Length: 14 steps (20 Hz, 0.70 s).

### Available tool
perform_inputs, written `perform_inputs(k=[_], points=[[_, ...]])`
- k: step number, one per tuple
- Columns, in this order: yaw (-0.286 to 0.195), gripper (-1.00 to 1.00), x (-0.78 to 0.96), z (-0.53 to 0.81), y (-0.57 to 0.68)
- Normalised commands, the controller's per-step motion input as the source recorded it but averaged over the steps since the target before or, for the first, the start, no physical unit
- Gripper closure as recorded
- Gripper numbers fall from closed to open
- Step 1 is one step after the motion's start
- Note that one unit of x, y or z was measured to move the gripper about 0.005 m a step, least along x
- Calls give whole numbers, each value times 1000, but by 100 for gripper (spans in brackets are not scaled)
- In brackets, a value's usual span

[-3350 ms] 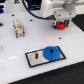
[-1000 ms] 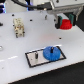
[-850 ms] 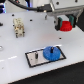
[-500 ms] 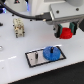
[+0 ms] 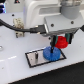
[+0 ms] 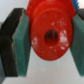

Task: Insert the blue gear onto the right peg, followed by the red gear

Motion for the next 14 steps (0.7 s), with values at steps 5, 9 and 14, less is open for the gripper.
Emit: perform_inputs(k=[5, 9, 14], points=[[0, 100, 17, -157, -167], [0, 100, 56, -263, -258], [0, 100, 69, -107, -173]])
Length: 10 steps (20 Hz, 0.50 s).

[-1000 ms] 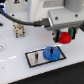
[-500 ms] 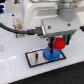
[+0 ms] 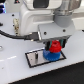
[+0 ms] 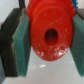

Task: Insert the blue gear onto the right peg, followed by the red gear

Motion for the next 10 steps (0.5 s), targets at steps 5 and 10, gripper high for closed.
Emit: perform_inputs(k=[5, 10], points=[[0, 100, 26, 360, -111], [0, 100, 95, 48, -93]])
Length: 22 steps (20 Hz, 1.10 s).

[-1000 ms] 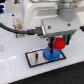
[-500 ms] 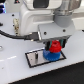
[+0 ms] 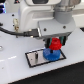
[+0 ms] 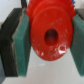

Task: Insert the blue gear onto the right peg, followed by the red gear

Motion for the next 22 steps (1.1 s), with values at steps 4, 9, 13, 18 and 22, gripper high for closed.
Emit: perform_inputs(k=[4, 9, 13, 18, 22], points=[[0, 100, 149, -100, -107], [0, 100, 158, -221, -100], [0, 100, 91, -96, -72], [0, 100, 179, 264, -98], [0, 100, 46, -278, -128]])
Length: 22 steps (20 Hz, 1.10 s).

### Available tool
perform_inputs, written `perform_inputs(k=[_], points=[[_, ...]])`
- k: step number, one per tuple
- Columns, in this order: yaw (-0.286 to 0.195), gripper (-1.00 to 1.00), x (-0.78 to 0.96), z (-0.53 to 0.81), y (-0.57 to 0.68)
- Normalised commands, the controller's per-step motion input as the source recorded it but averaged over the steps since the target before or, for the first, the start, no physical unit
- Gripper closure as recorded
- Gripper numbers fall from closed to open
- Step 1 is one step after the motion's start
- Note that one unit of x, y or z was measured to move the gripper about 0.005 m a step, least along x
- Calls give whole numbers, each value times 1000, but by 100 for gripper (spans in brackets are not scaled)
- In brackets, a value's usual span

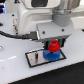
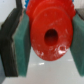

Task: Insert the blue gear onto the right peg, followed by the red gear

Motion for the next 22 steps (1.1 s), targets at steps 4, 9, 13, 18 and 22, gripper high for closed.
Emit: perform_inputs(k=[4, 9, 13, 18, 22], points=[[0, 100, 29, -315, -209], [0, 100, 64, -303, -111], [0, -100, 29, 11, 9], [0, -100, 6, 379, 51], [0, -100, 4, 544, 9]])
